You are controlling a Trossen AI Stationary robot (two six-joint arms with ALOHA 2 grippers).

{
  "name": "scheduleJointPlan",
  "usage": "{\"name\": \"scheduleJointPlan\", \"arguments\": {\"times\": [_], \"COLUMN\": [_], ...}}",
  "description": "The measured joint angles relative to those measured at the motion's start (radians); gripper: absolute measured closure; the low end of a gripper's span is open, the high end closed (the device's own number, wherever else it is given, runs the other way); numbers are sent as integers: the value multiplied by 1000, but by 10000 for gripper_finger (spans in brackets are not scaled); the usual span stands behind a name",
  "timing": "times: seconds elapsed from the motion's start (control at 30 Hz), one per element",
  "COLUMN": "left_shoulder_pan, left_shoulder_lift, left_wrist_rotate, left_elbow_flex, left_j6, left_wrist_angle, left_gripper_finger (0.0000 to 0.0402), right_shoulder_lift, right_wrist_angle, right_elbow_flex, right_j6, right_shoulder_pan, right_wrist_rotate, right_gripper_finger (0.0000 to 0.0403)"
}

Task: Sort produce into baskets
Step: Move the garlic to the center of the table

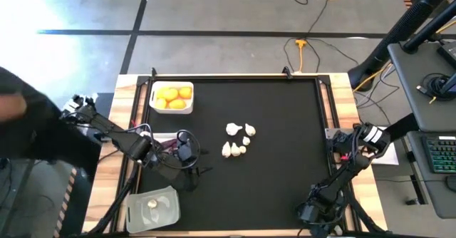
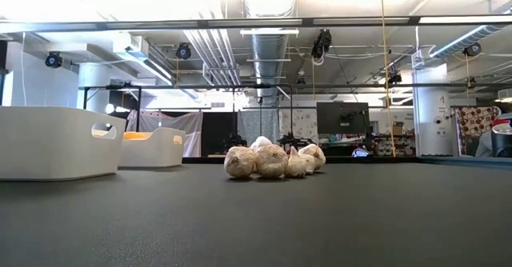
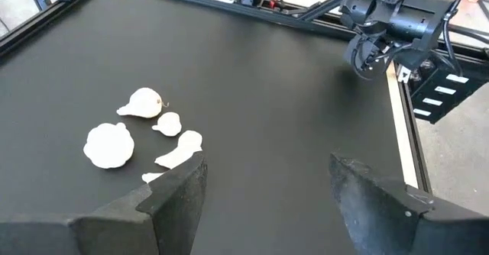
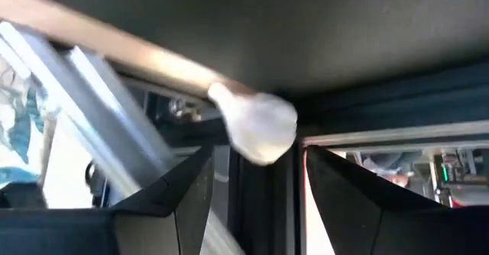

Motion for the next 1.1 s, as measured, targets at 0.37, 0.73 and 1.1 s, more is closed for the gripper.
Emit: {"name": "scheduleJointPlan", "arguments": {"times": [0.37, 0.73, 1.1], "left_shoulder_pan": [0, 0, 0], "left_shoulder_lift": [-1, -2, -2], "left_wrist_rotate": [0, 0, 0], "left_elbow_flex": [0, 0, 0], "left_j6": [0, -3, 4], "left_wrist_angle": [-4, -2, 2], "left_gripper_finger": [146, 146, 146], "right_shoulder_lift": [23, 36, -7], "right_wrist_angle": [20, 24, -57], "right_elbow_flex": [-6, -4, 20], "right_j6": [28, 37, 5], "right_shoulder_pan": [28, 28, -44], "right_wrist_rotate": [114, 110, 133], "right_gripper_finger": [213, 268, 290]}}
